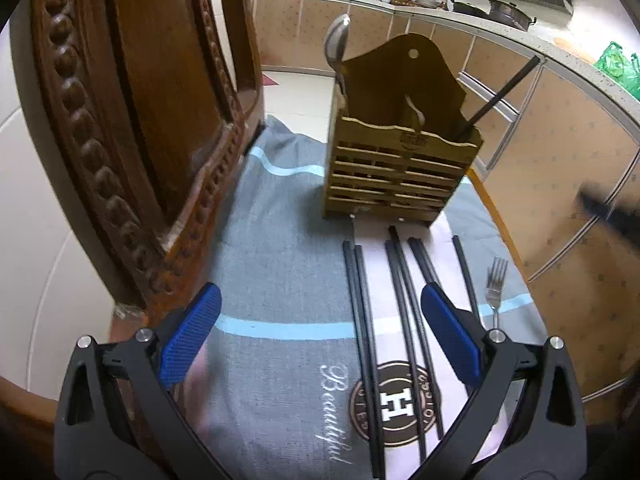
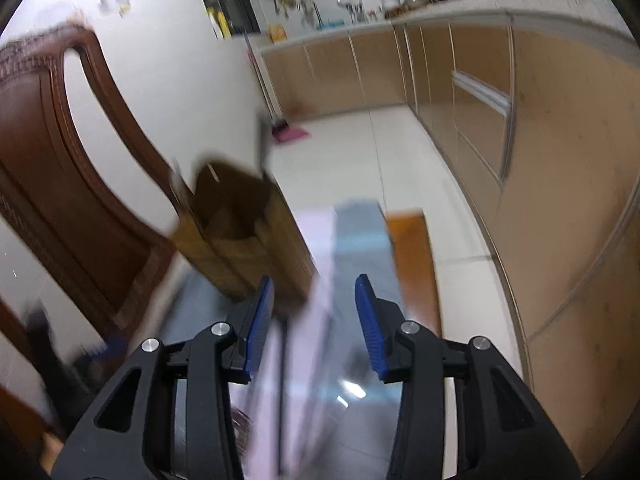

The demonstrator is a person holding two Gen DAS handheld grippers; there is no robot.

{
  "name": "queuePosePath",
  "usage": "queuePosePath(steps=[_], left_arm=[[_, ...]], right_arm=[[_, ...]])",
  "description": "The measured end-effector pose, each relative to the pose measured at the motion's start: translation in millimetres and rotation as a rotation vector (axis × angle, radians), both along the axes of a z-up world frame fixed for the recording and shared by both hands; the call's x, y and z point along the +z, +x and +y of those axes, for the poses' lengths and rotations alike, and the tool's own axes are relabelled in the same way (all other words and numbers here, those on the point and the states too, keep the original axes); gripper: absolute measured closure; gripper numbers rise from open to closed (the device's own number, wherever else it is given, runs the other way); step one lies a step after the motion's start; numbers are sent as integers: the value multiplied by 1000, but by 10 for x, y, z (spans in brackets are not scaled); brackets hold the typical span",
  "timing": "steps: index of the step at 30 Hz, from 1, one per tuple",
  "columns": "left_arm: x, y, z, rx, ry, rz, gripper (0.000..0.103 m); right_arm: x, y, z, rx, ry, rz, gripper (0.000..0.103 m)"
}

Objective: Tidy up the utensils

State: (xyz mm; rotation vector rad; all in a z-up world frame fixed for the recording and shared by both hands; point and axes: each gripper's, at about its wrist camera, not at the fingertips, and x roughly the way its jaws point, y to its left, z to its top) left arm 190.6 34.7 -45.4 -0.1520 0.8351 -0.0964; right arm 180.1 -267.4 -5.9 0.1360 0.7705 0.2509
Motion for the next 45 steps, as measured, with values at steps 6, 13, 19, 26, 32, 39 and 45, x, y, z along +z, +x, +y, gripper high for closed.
queuePosePath(steps=[6,13,19,26,32,39,45], left_arm=[[-98,-19,-63,-12,-6,-5,5],[-390,154,-208,-37,93,51,15],[-557,480,-186,1,135,104,23],[-824,774,-278,9,139,154,23],[-901,945,-207,62,127,186,24],[-932,1118,-304,62,123,183,33],[-909,1284,-418,11,117,168,94]], right_arm=[[-609,52,-256,99,11,43,61],[-851,221,-370,177,62,80,61],[-928,303,-313,228,63,89,62],[-980,373,-348,256,94,105,65],[-1056,410,-339,281,78,131,71],[-1105,434,-251,318,64,137,84],[-1107,437,-175,341,39,121,95]])
